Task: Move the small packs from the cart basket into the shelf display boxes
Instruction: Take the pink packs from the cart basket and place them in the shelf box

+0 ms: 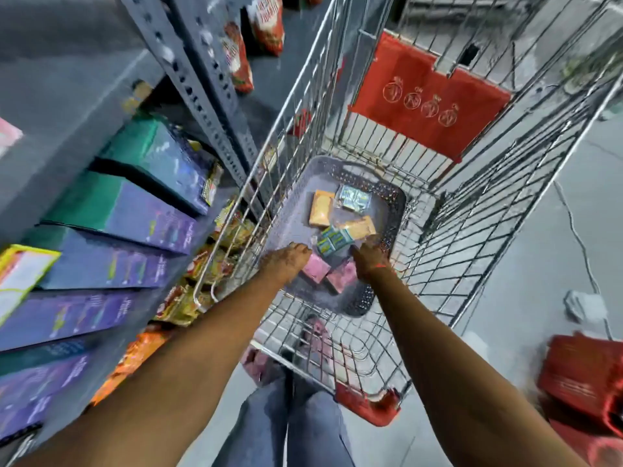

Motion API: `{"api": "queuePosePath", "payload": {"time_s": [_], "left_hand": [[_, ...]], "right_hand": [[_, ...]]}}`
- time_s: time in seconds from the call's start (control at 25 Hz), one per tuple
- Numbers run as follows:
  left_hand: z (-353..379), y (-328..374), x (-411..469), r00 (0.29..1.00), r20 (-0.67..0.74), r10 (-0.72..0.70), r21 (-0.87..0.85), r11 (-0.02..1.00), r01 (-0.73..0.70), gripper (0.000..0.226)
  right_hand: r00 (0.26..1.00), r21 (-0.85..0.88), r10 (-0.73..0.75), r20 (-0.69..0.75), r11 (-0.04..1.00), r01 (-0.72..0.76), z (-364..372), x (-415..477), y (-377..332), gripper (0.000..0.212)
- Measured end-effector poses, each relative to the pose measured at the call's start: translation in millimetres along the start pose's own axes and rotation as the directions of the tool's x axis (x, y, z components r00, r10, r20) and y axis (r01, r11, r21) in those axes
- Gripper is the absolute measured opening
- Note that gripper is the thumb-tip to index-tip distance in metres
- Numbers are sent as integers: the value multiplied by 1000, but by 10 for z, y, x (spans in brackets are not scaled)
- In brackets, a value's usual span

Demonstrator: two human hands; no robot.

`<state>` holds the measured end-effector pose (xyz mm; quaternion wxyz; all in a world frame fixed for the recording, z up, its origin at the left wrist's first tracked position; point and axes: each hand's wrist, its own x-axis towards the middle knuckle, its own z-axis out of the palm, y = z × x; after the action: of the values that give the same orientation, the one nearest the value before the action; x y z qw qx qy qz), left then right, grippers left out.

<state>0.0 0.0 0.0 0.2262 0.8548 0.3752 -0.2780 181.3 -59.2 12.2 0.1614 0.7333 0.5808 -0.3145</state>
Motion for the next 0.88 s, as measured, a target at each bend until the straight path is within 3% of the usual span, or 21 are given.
{"api": "queuePosePath", "payload": {"time_s": [0.12,0.24,0.36,0.48,0.68,0.88], "left_hand": [[66,-11,166,999,-19,38,107,994,-36,57],[52,8,280,999,-47,19,217,976,-8,41],[14,29,281,999,-36,-27,249,968,35,37],[-79,20,204,998,-22,-51,253,966,55,36],[-504,102,-307,990,-22,-140,215,966,142,37],[-1083,263,-1173,961,-110,-255,-64,966,249,48]], "right_hand": [[999,16,-6,34,1000,6,213,96,15,40],[999,12,29,39,999,-29,338,206,-3,39],[991,32,123,60,992,-125,314,252,-45,44],[991,-18,129,31,992,-128,280,238,-95,40],[982,-84,187,-18,979,-188,-197,-112,-268,34],[982,-109,188,-21,976,-189,-1003,-701,-470,50]]}}
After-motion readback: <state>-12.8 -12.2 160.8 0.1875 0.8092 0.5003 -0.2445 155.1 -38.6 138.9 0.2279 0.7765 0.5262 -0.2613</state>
